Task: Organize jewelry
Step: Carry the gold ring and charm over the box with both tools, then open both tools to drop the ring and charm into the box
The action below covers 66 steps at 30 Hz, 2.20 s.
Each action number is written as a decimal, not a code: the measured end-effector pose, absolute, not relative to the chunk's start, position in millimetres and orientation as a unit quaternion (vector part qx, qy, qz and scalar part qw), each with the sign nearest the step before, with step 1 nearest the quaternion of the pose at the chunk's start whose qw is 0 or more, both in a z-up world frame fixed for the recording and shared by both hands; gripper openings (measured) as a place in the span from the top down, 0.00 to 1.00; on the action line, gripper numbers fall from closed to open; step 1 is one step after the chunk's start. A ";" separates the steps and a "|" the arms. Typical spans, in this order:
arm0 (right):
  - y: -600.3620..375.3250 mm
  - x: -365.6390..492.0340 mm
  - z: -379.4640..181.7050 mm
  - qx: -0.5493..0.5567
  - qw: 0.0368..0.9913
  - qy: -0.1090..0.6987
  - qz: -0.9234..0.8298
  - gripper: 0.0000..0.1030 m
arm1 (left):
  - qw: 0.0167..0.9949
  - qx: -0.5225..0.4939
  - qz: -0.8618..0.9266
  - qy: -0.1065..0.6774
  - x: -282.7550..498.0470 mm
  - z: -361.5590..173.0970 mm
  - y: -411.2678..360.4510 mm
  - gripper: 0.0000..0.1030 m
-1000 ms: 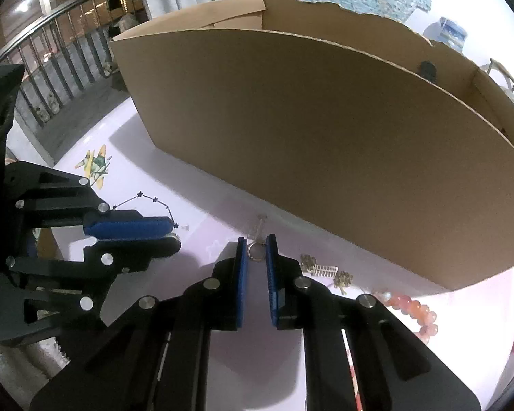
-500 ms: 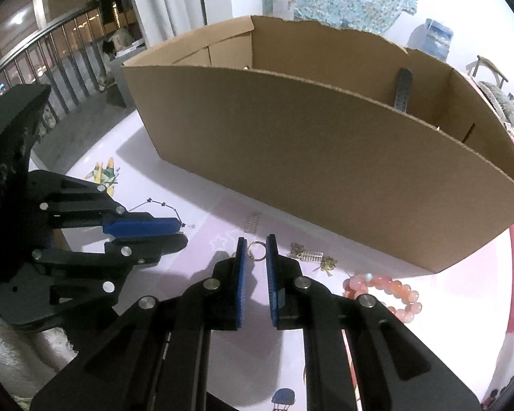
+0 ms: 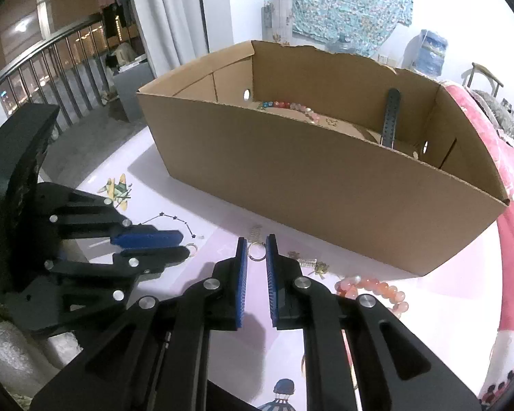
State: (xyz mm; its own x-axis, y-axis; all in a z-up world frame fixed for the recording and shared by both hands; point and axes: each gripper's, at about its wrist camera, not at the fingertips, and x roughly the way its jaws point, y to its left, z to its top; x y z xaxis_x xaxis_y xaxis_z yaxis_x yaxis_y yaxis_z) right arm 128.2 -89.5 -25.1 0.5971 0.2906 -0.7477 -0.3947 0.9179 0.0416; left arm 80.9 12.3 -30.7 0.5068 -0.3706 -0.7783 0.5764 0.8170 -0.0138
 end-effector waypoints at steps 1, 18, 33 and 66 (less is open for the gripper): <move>-88.9 127.7 -25.6 -0.064 0.891 0.406 0.192 0.89 | 0.858 0.126 -0.276 0.415 82.2 -31.2 11.4 0.78; -97.1 126.7 -28.2 -0.041 0.897 0.399 0.188 0.89 | 0.840 0.171 -0.281 0.432 90.5 -36.6 2.3 0.90; -104.1 114.8 -6.2 -0.036 0.907 0.370 0.196 0.89 | 0.864 0.158 -0.275 0.392 81.0 1.7 7.2 0.91; -98.2 328.1 16.7 0.027 0.820 0.529 0.217 0.88 | 0.798 0.015 -0.244 0.550 300.9 31.5 4.7 0.89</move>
